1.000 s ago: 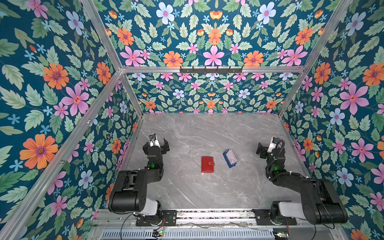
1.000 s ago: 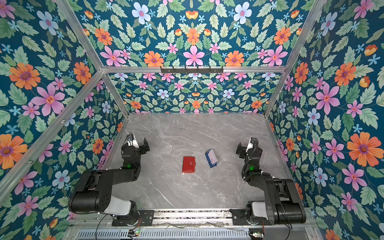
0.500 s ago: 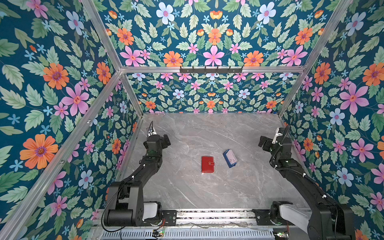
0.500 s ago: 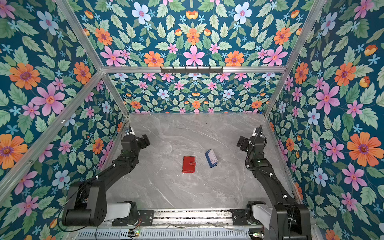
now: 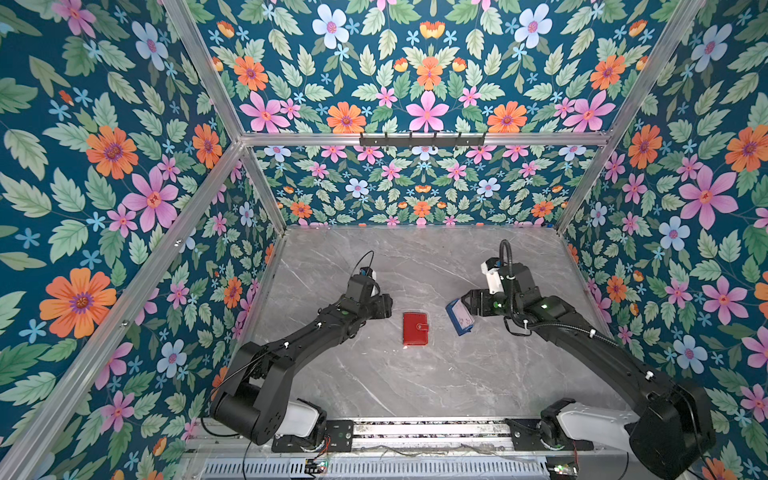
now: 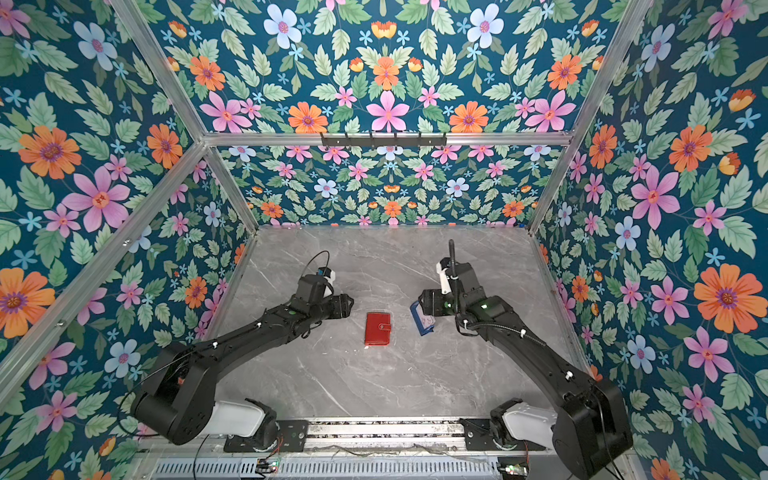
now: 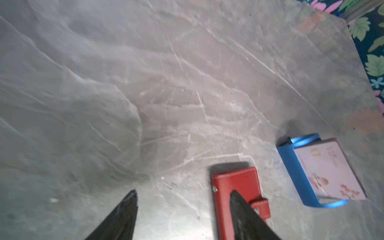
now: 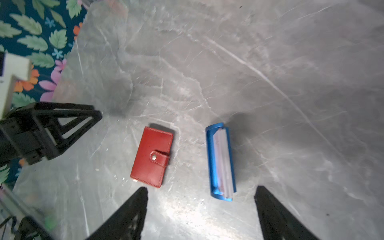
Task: Insert credit cards into a card holder
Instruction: Pick up the card holder from the center of the table.
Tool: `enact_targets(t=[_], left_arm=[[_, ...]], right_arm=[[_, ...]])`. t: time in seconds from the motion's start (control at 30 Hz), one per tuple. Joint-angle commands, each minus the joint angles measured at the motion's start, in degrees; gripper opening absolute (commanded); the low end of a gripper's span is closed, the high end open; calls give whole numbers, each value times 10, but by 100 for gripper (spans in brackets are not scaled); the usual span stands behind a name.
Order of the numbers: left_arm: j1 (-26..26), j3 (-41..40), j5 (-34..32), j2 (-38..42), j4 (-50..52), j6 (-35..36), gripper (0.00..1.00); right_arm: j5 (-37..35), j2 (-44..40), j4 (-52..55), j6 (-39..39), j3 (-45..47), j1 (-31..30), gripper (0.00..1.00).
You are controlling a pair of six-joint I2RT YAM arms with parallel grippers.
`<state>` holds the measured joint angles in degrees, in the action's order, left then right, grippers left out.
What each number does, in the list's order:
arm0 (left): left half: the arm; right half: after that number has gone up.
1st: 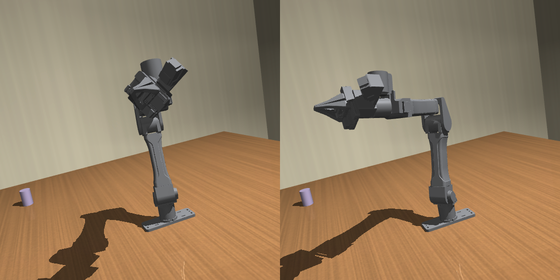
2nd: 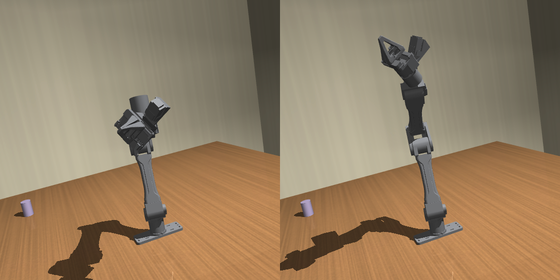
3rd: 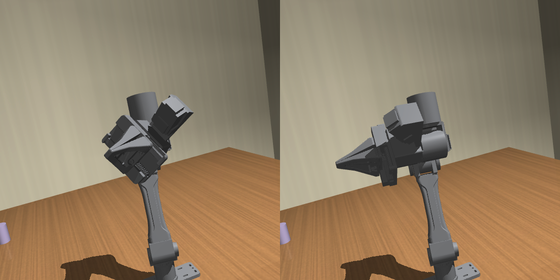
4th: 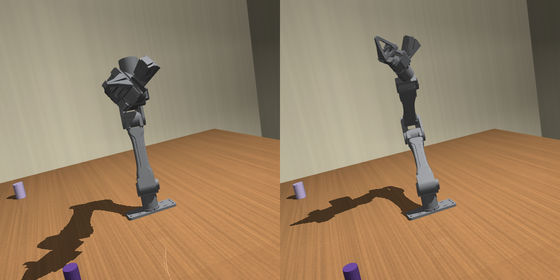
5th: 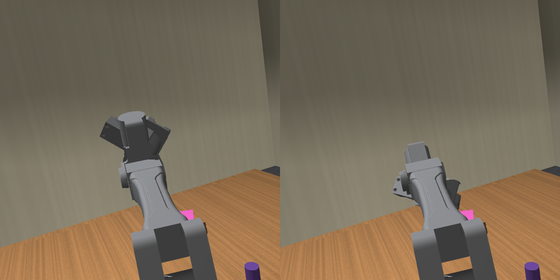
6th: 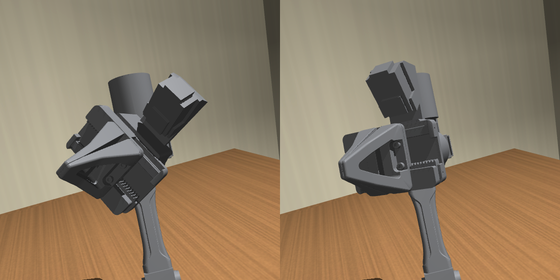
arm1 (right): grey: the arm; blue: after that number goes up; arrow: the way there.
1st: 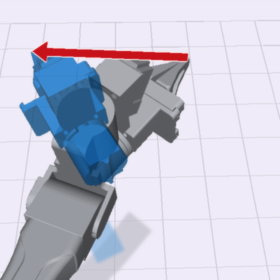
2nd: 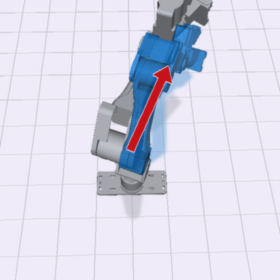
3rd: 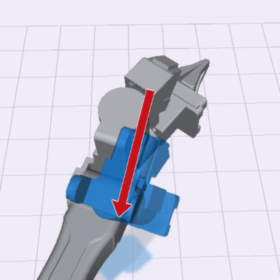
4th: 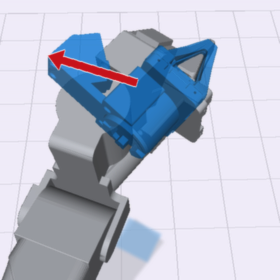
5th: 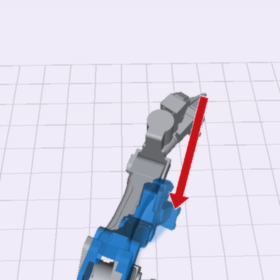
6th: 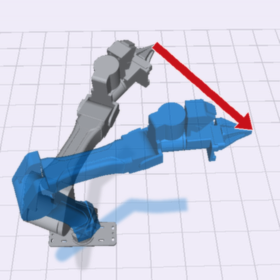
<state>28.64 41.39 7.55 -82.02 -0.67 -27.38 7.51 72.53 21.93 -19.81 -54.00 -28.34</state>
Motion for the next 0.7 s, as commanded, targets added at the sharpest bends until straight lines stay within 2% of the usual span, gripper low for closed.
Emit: enact_targets(t=[0.0,0.1,0.2,0.33,0.47,0.5,0.67], left_arm=[[16,-10,59,-12,-21,-51,66],[26,-20,63,-19,-30,-63,63],[33,-29,80,-27,-49,-72,59],[41,-35,87,-44,-69,-86,58],[44,-38,106,-64,-91,-94,55],[45,-38,114,-69,-101,-97,54],[48,-35,119,-91,-116,-108,52]], right_arm=[[36,45,36,-16,-29,-38,64],[54,99,36,-29,-55,-69,45],[57,144,21,-47,-71,-97,35],[52,195,4,-75,-88,-117,30],[41,219,-22,-98,-88,-119,22],[40,247,-29,-99,-88,-119,19],[58,289,-53,-106,-102,-119,15]])
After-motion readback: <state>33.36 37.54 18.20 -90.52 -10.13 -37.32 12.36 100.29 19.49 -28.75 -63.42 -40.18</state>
